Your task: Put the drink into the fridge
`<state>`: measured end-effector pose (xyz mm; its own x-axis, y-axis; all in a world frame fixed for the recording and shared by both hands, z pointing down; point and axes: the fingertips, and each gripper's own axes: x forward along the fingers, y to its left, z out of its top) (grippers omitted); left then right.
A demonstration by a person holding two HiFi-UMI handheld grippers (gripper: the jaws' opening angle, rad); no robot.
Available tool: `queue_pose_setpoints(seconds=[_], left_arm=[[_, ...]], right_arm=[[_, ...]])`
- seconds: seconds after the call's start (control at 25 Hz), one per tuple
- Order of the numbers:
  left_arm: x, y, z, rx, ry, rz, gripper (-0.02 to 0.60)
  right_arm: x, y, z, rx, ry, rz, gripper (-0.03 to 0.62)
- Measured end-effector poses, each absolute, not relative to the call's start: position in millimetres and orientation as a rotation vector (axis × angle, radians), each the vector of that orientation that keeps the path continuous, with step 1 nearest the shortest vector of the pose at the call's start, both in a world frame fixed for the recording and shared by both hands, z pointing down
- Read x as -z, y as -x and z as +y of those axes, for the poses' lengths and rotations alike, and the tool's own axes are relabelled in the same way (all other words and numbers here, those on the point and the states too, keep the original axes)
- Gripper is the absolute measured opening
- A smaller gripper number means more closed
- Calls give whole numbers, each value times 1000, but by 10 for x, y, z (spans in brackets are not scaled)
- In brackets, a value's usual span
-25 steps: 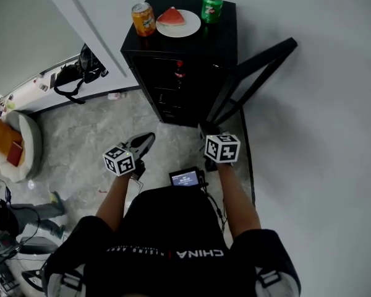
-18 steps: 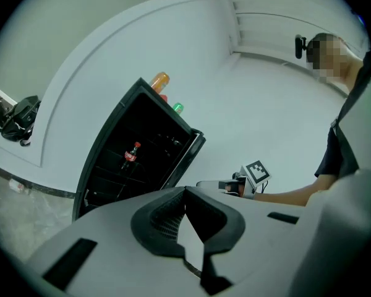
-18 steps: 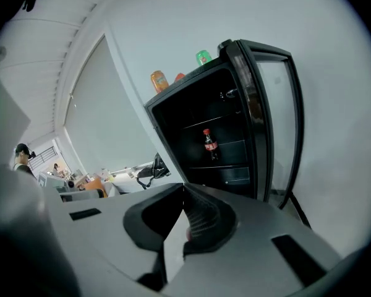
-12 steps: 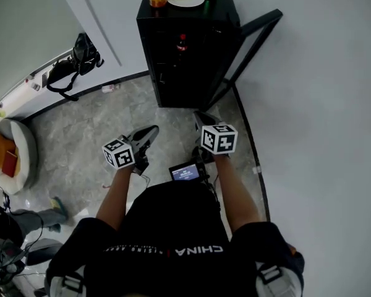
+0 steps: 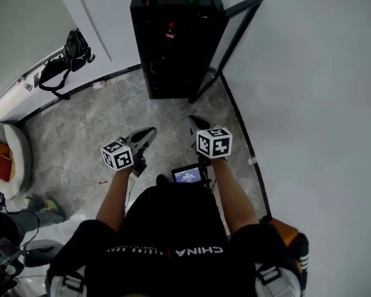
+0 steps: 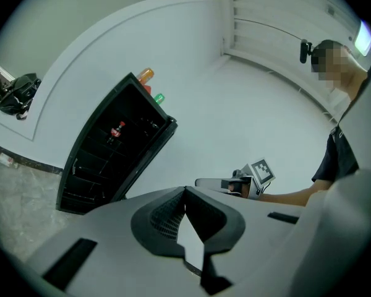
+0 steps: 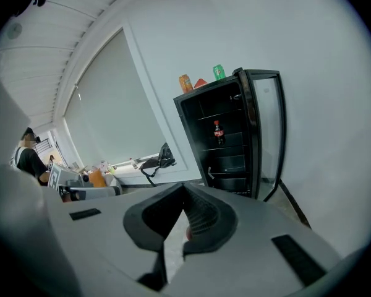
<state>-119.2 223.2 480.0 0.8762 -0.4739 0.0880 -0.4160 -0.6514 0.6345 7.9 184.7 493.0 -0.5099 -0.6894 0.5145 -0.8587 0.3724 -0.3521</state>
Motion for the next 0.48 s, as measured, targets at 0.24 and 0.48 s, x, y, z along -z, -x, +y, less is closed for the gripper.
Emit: queue_pose_setpoints(seconds=[0.24, 0.48], left_arm=[[-4792, 1029, 2283, 84, -2377, -826, 12], [-4722, 773, 2372, 34, -2407, -907, 12]], right_arm=[[-4853, -374, 1978, -847, -1344, -2374, 17], [-4850, -686, 2143, -846, -1325, -2392, 15]])
